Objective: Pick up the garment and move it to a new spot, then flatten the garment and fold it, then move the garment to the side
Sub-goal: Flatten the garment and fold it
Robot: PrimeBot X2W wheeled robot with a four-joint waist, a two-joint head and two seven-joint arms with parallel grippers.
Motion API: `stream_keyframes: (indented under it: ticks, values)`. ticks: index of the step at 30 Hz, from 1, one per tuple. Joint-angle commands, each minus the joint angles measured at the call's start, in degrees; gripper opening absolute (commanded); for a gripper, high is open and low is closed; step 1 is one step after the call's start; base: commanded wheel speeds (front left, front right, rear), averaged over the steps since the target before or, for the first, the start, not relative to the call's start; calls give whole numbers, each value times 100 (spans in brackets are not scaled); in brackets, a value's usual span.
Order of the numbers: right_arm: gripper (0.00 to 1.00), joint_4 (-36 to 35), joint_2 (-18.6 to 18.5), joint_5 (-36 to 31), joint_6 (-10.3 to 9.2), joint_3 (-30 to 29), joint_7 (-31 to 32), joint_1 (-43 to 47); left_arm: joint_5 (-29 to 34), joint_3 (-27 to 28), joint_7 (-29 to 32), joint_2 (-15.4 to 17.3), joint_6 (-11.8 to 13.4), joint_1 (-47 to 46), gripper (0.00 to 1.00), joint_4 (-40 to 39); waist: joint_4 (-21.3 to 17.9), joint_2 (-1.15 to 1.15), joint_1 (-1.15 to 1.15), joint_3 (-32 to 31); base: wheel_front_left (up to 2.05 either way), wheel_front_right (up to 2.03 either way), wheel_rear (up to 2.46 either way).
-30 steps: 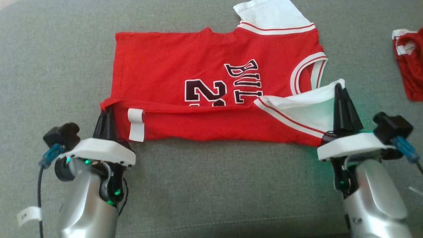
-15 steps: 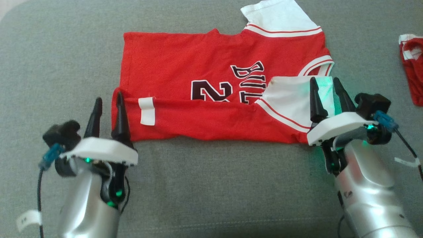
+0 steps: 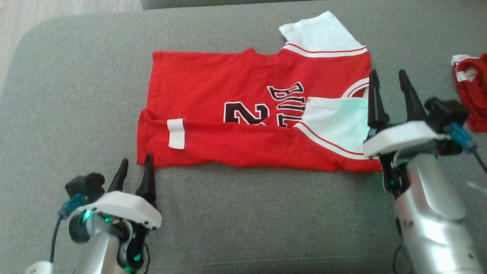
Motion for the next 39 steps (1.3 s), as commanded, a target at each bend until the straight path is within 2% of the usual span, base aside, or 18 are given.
stream_keyframes:
  ticks: [1, 7, 19, 21, 23, 29, 39]
  values:
    - [100, -192, 1, 11, 37, 123, -31, 70, -14, 139, 21, 121, 34, -65, 100, -143, -26, 0, 0, -26, 0, 0, 0]
    - [100, -932, 1, 175, 37, 219, -31, 685, -159, 207, 560, 196, 209, -13, 100, -71, -181, 0, 0, -50, 0, 0, 0]
    - [100, -1658, 1, 115, 37, 129, 6, 1204, -524, 537, 907, 297, 456, -184, 100, 53, -537, 0, 0, 149, 0, 0, 0]
    - [100, -1709, 1, 59, 37, 111, 87, 1272, -552, 516, 970, 306, 427, -213, 45, 72, -565, 0, 0, 168, 0, 0, 0]
    - [100, -1751, 1, 18, 37, 86, 253, 1372, -551, 465, 1023, 317, 390, -229, 0, 54, -581, 0, 0, 179, 0, 0, 0]
    - [100, -1836, 1, -71, 37, 1, 1156, 1705, -453, 350, 1065, 405, 385, -167, 0, -236, -565, 0, 0, 187, 0, 0, 0]
    - [100, -1753, 1, 245, 37, 118, 1763, 1760, -422, 417, 1030, 501, 588, 38, 0, -727, -327, 0, 0, 225, 0, 0, 0]
